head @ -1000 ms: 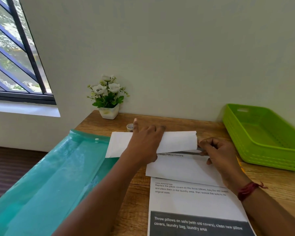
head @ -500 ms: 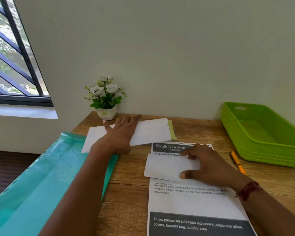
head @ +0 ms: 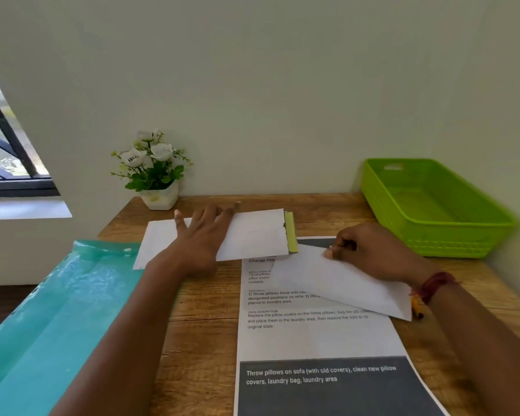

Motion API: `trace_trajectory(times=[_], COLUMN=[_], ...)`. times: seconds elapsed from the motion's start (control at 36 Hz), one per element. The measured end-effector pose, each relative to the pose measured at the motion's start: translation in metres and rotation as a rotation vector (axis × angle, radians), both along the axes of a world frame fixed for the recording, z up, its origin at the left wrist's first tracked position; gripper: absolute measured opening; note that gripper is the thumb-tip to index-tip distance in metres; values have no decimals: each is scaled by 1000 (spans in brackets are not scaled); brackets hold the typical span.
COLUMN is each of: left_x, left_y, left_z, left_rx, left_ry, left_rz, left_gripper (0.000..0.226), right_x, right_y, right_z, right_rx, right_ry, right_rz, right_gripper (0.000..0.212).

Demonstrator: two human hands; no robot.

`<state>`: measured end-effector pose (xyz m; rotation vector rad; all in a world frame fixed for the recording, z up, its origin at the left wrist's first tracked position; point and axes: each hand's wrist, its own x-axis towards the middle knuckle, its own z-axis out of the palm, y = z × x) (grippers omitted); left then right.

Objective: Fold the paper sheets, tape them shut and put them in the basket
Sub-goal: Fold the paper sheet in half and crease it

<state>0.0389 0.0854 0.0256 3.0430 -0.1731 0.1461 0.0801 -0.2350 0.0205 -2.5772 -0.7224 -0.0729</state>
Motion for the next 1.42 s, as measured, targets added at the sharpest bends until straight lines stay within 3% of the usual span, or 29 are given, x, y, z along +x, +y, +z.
trace_trajectory(times=[0.17,0.39,0.58,0.86,1.42], left_x=[0,-3,-2,-3,-6], left_y=[0,-3,0,2,-8], left_z=[-1,0,0,1,4], left_rx=[24,46,34,25,30], left_ry=[41,62,52,28,6], left_rz=[28,31,40,58,11], left_gripper=[125,129,130,127,129], right_x=[4,8,4,5,0], right_y=[-22,-27,-18,-17,-3], right_z=[14,14,15,18,6], right_rx=[-50,129,299,438,347], right_ry=[-209,-410,-338,-264,-85], right_rz=[-142,-208,-204,-274,-94], right_gripper=[26,42,21,23,29])
